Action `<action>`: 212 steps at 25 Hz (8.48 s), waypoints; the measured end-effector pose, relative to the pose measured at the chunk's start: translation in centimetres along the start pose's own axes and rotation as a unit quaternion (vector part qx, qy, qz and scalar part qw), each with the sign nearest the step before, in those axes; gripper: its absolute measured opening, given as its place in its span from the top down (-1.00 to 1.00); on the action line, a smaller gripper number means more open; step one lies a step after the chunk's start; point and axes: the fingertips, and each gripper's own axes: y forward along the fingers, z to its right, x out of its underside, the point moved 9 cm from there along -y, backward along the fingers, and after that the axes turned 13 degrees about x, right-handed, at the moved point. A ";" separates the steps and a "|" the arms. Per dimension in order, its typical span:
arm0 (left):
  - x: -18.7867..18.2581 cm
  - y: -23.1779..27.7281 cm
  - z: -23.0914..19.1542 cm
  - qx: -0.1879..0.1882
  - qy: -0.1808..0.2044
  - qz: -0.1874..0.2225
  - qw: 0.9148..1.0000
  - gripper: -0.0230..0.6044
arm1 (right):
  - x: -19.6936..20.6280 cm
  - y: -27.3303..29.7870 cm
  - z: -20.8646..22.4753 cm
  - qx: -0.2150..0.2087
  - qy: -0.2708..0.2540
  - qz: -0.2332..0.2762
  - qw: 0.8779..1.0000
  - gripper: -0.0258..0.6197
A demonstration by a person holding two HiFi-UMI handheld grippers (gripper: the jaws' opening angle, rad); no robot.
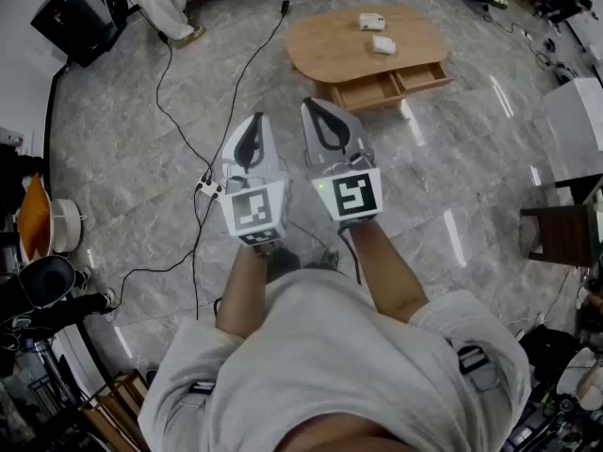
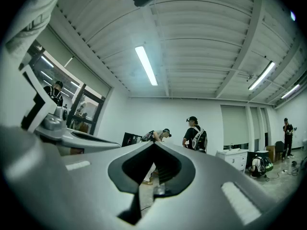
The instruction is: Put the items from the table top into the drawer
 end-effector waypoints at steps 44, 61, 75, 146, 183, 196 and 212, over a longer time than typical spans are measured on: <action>5.2 36.5 -7.1 0.169 -0.056 -0.084 0.980 0.86 | 12.3 24.8 17.9 0.119 0.005 -0.086 0.989 0.90; 7.1 53.7 4.4 0.357 -0.034 -0.120 0.926 0.86 | 16.5 24.0 34.7 0.301 0.019 -0.112 0.947 0.90; 12.0 73.3 -0.2 0.408 -0.090 -0.167 0.893 0.86 | 24.1 38.9 42.4 0.331 0.052 -0.214 0.917 0.90; 47.5 102.7 2.5 0.382 0.196 -0.558 0.710 0.86 | 54.3 47.8 64.5 0.232 0.219 -0.389 0.865 0.90; 47.1 85.4 24.4 0.372 0.071 -0.574 0.726 0.86 | 56.9 26.3 65.7 0.295 0.209 -0.410 0.837 0.90; 54.3 87.4 30.8 0.384 0.099 -0.601 0.694 0.86 | 61.8 23.5 68.8 0.287 0.238 -0.418 0.829 0.90; 62.0 90.6 35.0 0.366 0.094 -0.622 0.685 0.86 | 64.5 20.6 73.8 0.269 0.231 -0.435 0.828 0.90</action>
